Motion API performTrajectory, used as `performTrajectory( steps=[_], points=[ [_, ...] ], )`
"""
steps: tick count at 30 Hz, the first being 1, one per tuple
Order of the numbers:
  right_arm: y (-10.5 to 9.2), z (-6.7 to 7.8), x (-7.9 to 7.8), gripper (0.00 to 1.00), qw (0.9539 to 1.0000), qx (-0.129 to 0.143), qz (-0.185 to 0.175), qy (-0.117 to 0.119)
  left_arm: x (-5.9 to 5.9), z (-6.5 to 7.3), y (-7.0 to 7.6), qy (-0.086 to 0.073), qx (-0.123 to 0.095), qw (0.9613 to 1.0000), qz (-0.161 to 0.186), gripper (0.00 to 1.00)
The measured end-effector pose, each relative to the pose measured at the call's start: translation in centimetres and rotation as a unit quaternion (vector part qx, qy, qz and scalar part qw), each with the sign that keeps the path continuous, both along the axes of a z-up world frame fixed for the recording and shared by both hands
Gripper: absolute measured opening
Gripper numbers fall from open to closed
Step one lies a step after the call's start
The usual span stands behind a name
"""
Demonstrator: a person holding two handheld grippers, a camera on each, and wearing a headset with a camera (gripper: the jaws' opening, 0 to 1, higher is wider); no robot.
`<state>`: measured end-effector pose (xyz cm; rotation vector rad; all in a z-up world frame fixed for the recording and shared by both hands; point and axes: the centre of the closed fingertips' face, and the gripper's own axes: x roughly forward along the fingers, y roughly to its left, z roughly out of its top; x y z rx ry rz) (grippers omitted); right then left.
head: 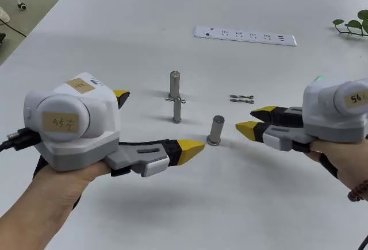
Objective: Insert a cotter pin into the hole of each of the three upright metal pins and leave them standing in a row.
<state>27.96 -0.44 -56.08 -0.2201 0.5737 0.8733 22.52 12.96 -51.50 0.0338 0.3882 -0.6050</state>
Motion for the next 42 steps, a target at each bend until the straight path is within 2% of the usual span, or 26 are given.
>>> performTrajectory(
  steps=[6,8,13,15,17,23,26,28,31,34,39,41,42],
  points=[
    [-0.7,-0.2,2.1,0.24,0.9998,-0.015,-0.014,0.008,-0.3,-0.1,-0.6,0.000,0.004,0.9999,-0.012,0.99],
    [-1.0,-0.7,2.7,0.24,0.9994,-0.030,-0.015,0.012,-0.4,-0.1,-0.7,-0.001,0.007,0.9999,-0.015,0.99],
    [-1.2,-1.3,4.4,0.24,0.9988,-0.042,-0.013,0.020,-0.4,-0.2,-0.8,0.000,0.009,0.9998,-0.017,0.99],
    [-1.3,-1.5,5.0,0.24,0.9983,-0.052,-0.010,0.022,-0.4,-0.1,-0.8,-0.001,0.009,0.9998,-0.016,0.99],
    [-1.9,-2.0,6.7,0.21,0.9970,-0.073,-0.009,0.024,-0.3,-0.1,-0.7,0.000,0.008,0.9999,-0.014,0.99],
    [-2.5,-3.1,8.5,0.16,0.9939,-0.104,0.006,0.036,-0.3,-0.2,-0.5,0.003,0.011,0.9999,-0.012,0.99],
    [-2.1,-3.3,8.4,0.13,0.9932,-0.109,0.016,0.039,-0.3,-0.3,-0.3,0.006,0.012,0.9999,-0.009,0.99],
    [-1.8,-3.7,8.2,0.12,0.9922,-0.113,0.021,0.049,-0.3,-0.4,-0.3,0.006,0.012,0.9999,-0.008,0.99],
    [-1.5,-4.0,7.9,0.10,0.9897,-0.129,0.036,0.052,-0.2,-0.4,-0.2,0.006,0.010,0.9999,-0.005,0.99],
    [-1.7,-4.3,8.3,0.10,0.9875,-0.142,0.047,0.050,-0.2,-0.3,-0.1,0.006,0.007,0.9999,-0.003,0.99],
    [-1.6,-4.6,7.9,0.09,0.9821,-0.168,0.060,0.060,-0.1,-0.4,-0.1,0.007,0.008,0.9999,-0.003,0.99],
    [-2.2,-4.8,8.0,0.09,0.9791,-0.181,0.066,0.067,-0.1,-0.3,-0.1,0.007,0.008,0.9999,-0.003,0.98],
    [-1.9,-4.8,8.1,0.09,0.9794,-0.178,0.067,0.067,-0.1,-0.3,-0.1,0.007,0.008,0.9999,-0.003,0.98]
  ],
)
